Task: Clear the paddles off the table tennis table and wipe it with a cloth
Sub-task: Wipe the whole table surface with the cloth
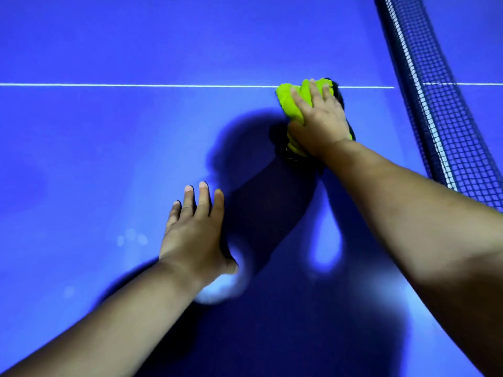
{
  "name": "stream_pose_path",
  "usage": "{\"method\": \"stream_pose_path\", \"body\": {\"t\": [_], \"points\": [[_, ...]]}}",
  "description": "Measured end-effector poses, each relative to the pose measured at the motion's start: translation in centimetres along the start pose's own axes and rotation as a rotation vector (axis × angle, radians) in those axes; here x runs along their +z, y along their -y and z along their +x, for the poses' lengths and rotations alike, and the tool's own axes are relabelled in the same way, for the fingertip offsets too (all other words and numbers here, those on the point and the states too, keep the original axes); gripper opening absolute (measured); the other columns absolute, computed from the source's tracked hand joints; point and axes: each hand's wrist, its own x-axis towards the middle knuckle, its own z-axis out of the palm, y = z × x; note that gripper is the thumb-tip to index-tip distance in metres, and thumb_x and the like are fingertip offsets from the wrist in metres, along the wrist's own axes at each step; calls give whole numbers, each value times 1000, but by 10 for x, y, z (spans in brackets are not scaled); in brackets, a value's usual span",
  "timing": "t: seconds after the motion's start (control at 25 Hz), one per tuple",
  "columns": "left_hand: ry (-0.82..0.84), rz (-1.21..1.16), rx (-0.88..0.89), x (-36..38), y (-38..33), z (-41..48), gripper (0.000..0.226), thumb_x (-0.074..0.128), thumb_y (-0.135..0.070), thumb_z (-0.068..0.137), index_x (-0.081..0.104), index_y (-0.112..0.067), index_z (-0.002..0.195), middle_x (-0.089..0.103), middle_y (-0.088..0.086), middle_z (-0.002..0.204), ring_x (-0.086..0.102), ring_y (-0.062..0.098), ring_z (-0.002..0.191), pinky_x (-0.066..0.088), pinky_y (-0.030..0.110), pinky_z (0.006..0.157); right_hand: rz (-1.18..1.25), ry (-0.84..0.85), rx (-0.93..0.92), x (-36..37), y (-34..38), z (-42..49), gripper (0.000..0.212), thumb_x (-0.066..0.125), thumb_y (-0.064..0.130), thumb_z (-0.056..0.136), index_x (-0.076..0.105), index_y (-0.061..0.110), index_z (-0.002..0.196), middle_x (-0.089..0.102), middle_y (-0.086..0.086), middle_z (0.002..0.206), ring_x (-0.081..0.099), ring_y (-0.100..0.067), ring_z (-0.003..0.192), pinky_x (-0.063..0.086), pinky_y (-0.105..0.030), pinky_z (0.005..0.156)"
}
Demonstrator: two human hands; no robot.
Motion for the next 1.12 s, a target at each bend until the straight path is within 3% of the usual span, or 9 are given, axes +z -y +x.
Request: {"method": "stream_pose_path", "body": {"t": [0.12,0.24,0.32,0.48,0.64,0.72,0.88,1.12], "points": [[26,-43,10,-1,2,-2,128,70,-63,61,-13,-19,147,-19,7,155,-17,30,142,1,43,116,91,4,-202,4,13,-40,78,36,46,70,38,27,145,28,-17,154,22,-46,140,23,-51,114],[26,-105,17,0,7,-4,131,73,-65,57,-9,-20,148,-16,5,155,-16,26,142,1,42,115,101,0,-323,10,27,-99,77,40,41,69,44,17,142,38,-22,147,31,-51,134,30,-60,108],[-28,-118,3,1,7,-12,124,70,-64,61,-3,-17,149,-9,6,156,-11,23,143,3,41,115,55,38,-307,7,34,-147,74,39,42,72,46,19,142,36,-19,150,29,-47,137,28,-58,110],[-341,-21,166,22,-8,-65,87,61,-45,82,17,-6,147,12,14,155,10,27,143,13,42,114,46,102,-210,7,43,-248,75,37,42,71,41,27,144,24,-10,157,18,-39,144,19,-51,115],[-431,-73,260,64,3,-124,76,73,-28,73,42,-1,136,37,19,145,33,33,135,27,46,108,13,77,-168,17,52,-350,74,44,39,73,35,29,146,22,-11,157,18,-38,144,20,-52,114],[-393,-38,279,76,15,-155,75,70,-29,76,39,-1,139,33,18,147,29,32,137,24,46,110,42,51,-94,22,63,-402,75,45,38,74,30,31,147,21,-10,157,17,-36,145,21,-52,115],[-228,55,293,94,40,-209,72,41,-38,94,5,-9,149,1,11,157,-2,25,144,3,40,115,92,-7,166,33,110,-491,74,44,39,78,27,30,149,19,-9,158,13,-32,146,19,-50,115],[-162,18,294,104,90,-257,74,39,-42,95,-2,-13,149,-6,8,157,-8,23,144,1,40,115,180,25,637,37,220,-549,74,38,43,77,40,15,145,30,-21,152,24,-43,141,23,-56,111]]}}
